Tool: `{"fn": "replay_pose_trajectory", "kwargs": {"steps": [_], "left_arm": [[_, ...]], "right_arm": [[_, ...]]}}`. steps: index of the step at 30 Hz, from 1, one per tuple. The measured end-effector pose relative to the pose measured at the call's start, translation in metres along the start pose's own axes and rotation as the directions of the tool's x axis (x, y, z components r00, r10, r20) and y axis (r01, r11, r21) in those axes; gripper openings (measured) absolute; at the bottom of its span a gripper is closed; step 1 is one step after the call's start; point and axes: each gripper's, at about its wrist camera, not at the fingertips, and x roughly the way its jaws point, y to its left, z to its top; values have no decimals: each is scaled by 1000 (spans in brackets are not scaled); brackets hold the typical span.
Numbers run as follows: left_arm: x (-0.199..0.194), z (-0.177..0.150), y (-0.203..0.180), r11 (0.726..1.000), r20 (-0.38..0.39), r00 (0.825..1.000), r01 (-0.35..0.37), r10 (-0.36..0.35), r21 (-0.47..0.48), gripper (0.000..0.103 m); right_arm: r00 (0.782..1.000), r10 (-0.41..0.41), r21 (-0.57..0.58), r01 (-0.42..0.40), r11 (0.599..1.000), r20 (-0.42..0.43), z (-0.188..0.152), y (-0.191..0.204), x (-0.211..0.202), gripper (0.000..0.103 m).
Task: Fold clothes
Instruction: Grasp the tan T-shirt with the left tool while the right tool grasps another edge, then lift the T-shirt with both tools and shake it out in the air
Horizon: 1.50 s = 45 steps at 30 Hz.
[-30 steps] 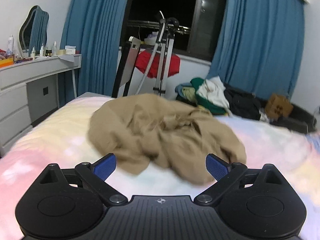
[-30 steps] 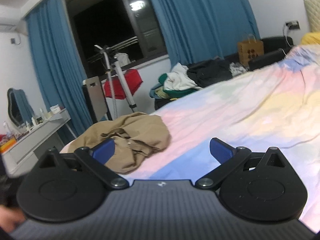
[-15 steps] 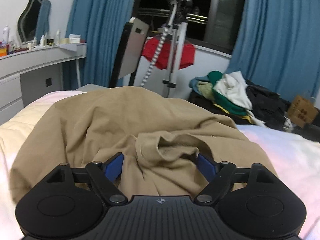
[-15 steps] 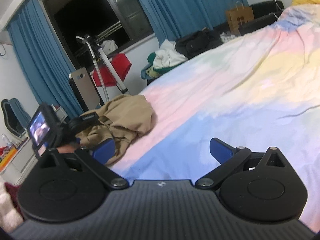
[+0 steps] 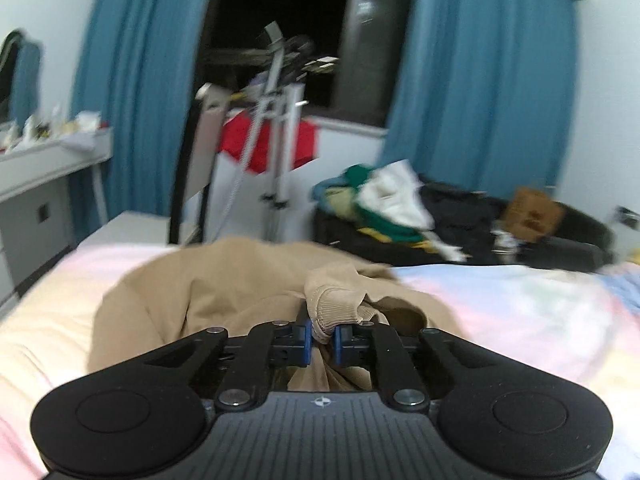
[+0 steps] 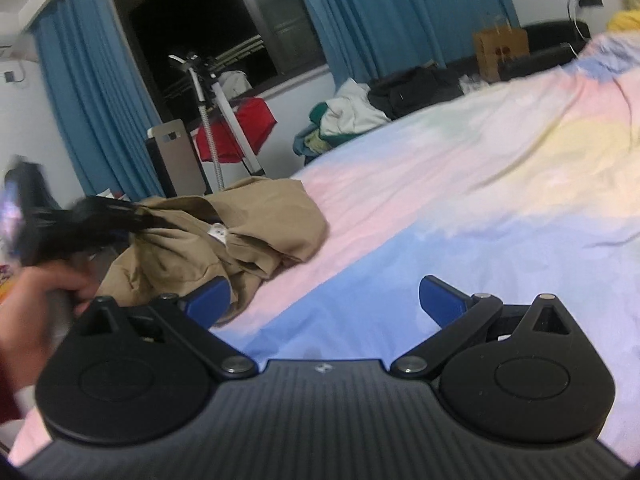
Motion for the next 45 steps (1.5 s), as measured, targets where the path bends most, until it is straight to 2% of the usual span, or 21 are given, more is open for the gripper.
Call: {"fn": "replay_pose_trajectory", "kwargs": {"steps": [3,7,9,13,15,17,19,21,27,31,33,35,37,40,43,45], "left_arm": [[-62,3,-2,996,25,997,78,-80,46,10],[-140,3,2,984,62,987,138,-145,112,10],[-172,-4,8,980,74,986,139,-150,140,10],[-221,-25,26,977,77,987,128,-142,169,10],[-227,-42,39,980,65,991,105,-117,167,10],[-227,-56,54,987,43,995,83,-90,140,10],[-220,-65,69,995,6,998,59,-60,86,10],[-212,-69,80,997,-18,999,33,-32,71,11],[-203,-75,102,998,-66,998,23,-19,60,11],[-189,-76,105,998,-110,994,25,-19,57,12],[-179,-76,101,997,-134,991,19,-10,71,12],[-178,-79,100,997,-162,987,28,-16,73,13],[-175,-81,95,996,-184,983,44,-28,83,15],[-177,-84,85,989,-189,982,56,-30,134,20],[-187,-90,75,985,-178,983,60,-31,159,32],[-195,-93,66,980,-174,983,84,-53,181,47]], "right_arm": [[999,24,-28,-22,999,45,3,8,-9,103],[992,76,-88,-68,994,99,6,22,-25,103],[987,120,-109,-108,988,107,7,31,-35,100],[977,208,-169,-197,966,49,-5,59,-51,99],[969,245,-182,-245,952,-20,-16,74,-54,93],[959,269,-200,-282,938,-92,-28,89,-54,76],[956,251,-234,-282,931,-151,-40,100,-47,75],[951,228,-269,-280,922,-207,-53,111,-39,74],[951,96,-224,-166,960,-295,-65,108,13,64],[969,73,-239,-131,962,-236,-65,103,25,56],[978,61,-215,-104,971,-197,-55,92,32,48],[985,65,-179,-94,979,-163,-45,83,34,28],[989,71,-147,-89,985,-129,-36,77,33,13],[995,76,-120,-83,989,-64,-23,75,26,9],[995,104,-86,-103,991,3,-12,72,10,7],[992,115,-68,-112,991,47,-5,69,-1,6]]}}
